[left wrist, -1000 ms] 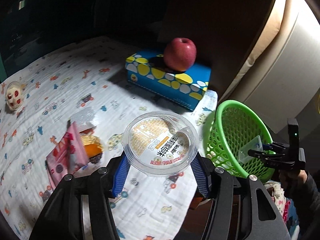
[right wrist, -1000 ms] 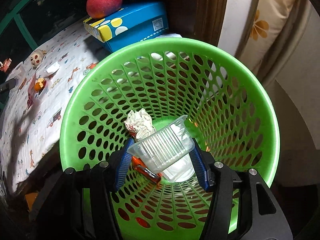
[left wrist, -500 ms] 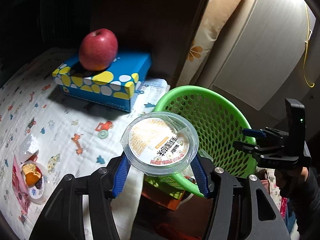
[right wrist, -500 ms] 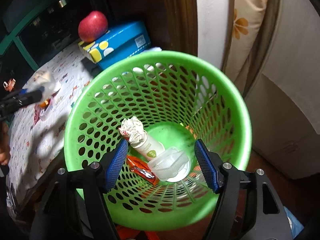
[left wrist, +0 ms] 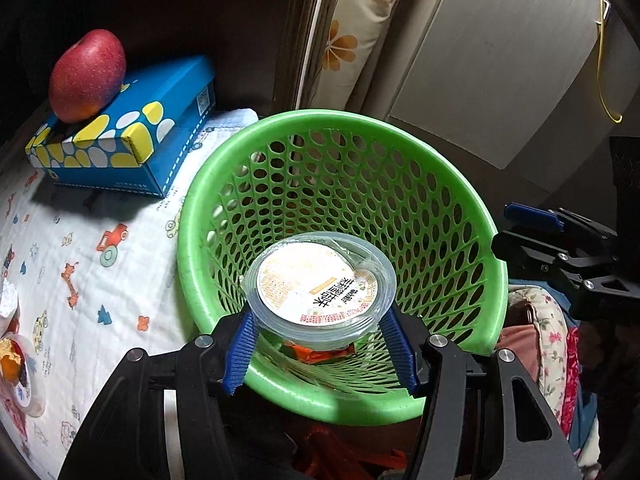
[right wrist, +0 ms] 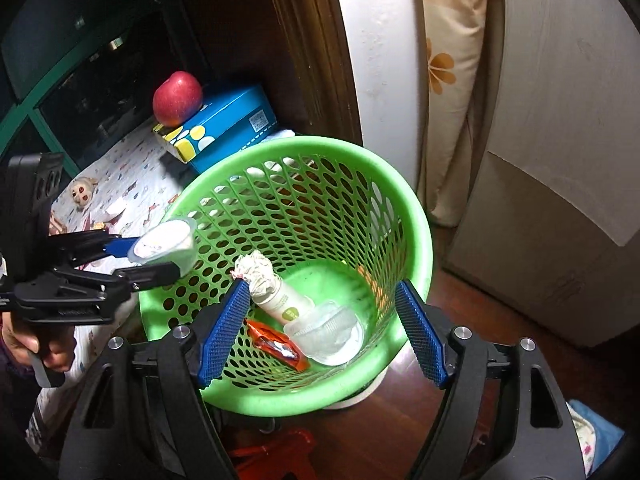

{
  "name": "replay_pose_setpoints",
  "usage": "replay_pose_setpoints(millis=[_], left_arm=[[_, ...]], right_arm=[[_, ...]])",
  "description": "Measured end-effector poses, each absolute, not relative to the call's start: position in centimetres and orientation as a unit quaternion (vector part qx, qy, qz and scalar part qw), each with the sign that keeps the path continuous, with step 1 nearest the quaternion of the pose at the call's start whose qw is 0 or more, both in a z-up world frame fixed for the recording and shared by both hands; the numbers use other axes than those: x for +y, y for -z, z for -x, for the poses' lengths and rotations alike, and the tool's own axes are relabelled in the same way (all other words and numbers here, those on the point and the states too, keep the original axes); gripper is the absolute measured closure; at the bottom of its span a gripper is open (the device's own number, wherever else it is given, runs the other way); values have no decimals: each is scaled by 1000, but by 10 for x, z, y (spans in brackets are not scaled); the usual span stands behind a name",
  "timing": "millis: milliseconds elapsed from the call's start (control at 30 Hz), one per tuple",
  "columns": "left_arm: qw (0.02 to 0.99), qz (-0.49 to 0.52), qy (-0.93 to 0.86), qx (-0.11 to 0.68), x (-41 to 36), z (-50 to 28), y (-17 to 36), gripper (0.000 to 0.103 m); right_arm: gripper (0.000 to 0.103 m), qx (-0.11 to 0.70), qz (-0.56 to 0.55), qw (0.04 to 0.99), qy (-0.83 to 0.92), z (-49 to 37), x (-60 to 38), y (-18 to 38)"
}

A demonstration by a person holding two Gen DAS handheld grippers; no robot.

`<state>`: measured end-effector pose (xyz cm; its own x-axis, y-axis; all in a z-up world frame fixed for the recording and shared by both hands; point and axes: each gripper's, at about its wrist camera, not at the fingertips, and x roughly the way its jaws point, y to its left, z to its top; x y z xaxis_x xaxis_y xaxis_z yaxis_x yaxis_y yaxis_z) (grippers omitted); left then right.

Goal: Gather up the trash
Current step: 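Drop the ribbed tray into the basket with the right tool while the left tool drops the lid in, then move both tools back over the bed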

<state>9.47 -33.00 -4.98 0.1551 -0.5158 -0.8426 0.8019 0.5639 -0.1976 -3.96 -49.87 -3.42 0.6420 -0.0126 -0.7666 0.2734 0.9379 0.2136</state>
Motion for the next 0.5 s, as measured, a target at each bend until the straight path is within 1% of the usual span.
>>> replay_pose_setpoints(millis=[67, 100, 133, 167, 367, 500], left_arm=[[740, -150, 446, 481, -334, -91, 53, 45], [739, -150, 447, 482, -335, -90, 54, 42], [739, -149, 447, 481, -336, -89, 55, 37], [740, -149, 447, 480, -337, -88, 55, 35], [747, -138, 448, 472, -326, -87, 47, 35], [760, -123, 437, 464, -304, -91, 37, 35]], right_arm=[[28, 415, -161, 892, 79, 41, -499, 35], [28, 415, -161, 892, 79, 42, -499, 36], [28, 415, -162, 892, 79, 42, -499, 36], [28, 415, -162, 892, 78, 42, -499, 37], [28, 410, -159, 895, 77, 40, -494, 33], [26, 407, -154, 897, 71, 37, -487, 30]])
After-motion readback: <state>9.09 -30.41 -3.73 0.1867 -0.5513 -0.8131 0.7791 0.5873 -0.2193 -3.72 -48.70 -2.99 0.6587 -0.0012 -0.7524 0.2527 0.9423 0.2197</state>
